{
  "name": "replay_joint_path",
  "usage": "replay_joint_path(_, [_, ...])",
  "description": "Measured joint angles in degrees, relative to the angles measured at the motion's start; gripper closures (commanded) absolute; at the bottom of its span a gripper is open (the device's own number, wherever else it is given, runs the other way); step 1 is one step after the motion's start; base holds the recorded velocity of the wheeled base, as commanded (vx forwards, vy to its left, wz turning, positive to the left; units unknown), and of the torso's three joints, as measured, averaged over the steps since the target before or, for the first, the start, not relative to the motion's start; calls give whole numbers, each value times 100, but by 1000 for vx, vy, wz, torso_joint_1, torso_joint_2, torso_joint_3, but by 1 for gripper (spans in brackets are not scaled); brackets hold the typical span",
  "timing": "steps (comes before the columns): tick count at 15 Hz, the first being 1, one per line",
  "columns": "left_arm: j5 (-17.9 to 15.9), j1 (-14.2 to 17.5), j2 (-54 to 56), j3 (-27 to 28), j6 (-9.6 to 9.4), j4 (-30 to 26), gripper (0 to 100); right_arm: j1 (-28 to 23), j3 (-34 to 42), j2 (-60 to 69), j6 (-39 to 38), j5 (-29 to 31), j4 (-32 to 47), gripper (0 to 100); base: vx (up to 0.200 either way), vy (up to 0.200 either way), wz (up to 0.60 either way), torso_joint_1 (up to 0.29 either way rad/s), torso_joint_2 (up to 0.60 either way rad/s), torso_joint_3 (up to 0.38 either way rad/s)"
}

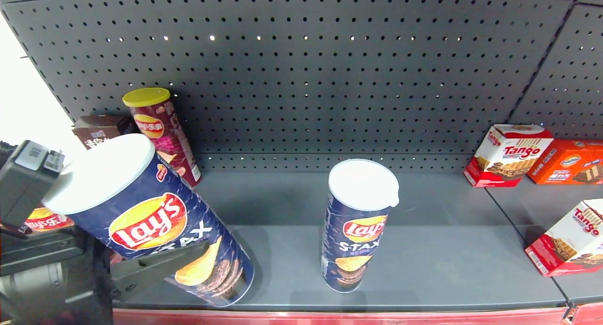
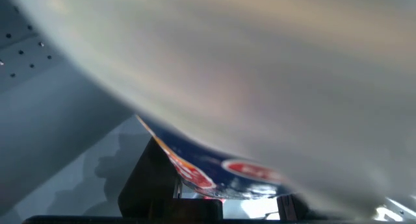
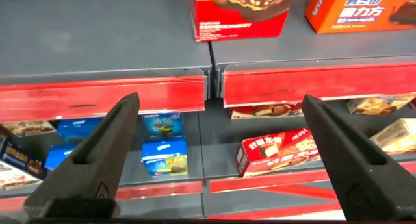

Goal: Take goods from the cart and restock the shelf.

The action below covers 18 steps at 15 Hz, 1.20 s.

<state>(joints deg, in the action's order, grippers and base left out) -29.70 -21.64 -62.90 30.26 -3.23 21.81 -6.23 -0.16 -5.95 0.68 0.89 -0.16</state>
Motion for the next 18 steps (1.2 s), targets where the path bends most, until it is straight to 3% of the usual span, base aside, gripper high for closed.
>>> replay_joint_path(9, [85,48,-300,562,-56,-22,100,-30,16,59,-2,0,0,0,0,0,0,0,0,0])
replay_joint_path(11, [57,-7,-507,855,-119,-13,100,-30,16,59,0,0,0,0,0,0,0,0,0,0])
replay_joint_path(15, [-88,-421,-1014,1451,-145,-46,100,-30,16,59,0,0,2,0,0,0,0,0,0,0])
replay_joint_path(18, [-134,-372,-1454,1836,-141,-41,100,-30,16,59,0,0,0,0,0,0,0,0,0,0])
